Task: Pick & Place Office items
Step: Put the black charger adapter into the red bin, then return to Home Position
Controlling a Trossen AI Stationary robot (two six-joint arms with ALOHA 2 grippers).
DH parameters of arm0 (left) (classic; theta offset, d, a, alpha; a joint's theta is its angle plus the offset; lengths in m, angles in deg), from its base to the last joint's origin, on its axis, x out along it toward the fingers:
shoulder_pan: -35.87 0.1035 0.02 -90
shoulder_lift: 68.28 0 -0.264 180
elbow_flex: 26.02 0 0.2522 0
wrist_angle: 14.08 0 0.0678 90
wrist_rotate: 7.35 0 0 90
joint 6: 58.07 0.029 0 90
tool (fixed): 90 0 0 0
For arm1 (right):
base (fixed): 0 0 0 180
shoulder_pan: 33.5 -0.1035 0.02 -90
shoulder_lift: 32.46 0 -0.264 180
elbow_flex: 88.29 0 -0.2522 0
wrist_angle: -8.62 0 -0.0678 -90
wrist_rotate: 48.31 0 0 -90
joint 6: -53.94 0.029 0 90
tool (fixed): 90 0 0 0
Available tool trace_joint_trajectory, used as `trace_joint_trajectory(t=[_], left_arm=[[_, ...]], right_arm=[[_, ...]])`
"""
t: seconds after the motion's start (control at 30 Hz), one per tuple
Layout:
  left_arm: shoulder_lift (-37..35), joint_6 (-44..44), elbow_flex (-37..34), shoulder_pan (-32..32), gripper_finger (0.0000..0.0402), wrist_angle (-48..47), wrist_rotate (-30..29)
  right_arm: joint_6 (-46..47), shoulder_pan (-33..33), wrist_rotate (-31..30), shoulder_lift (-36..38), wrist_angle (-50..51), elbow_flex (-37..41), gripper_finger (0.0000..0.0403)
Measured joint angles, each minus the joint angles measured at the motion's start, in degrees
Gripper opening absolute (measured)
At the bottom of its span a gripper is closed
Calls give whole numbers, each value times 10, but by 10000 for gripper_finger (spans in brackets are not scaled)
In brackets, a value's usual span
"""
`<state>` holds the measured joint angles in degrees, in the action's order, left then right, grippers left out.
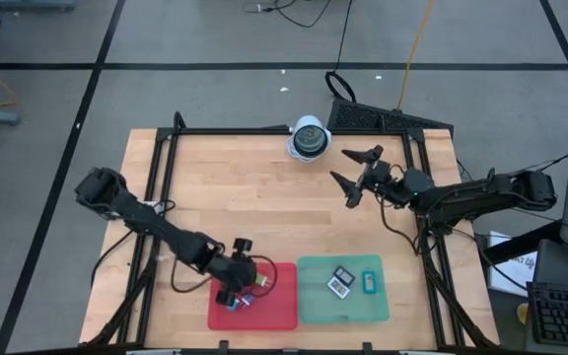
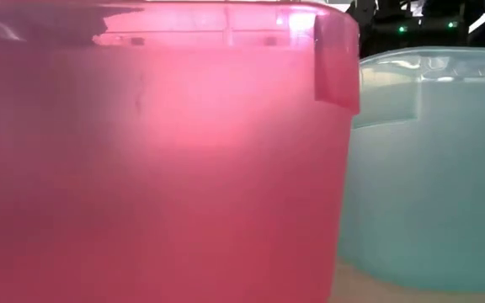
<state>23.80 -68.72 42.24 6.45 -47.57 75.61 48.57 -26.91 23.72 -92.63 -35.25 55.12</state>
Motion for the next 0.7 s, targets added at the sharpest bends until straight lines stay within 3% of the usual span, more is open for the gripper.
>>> trace_joint_trajectory(t=[0.37,0.7], left_arm=[[71,-21,15,-1,153,-18,56],[64,-95,15,2,248,-17,57]], right_arm=[[0,0,0,-1,1,0,334],[6,0,1,-1,16,0,334]])
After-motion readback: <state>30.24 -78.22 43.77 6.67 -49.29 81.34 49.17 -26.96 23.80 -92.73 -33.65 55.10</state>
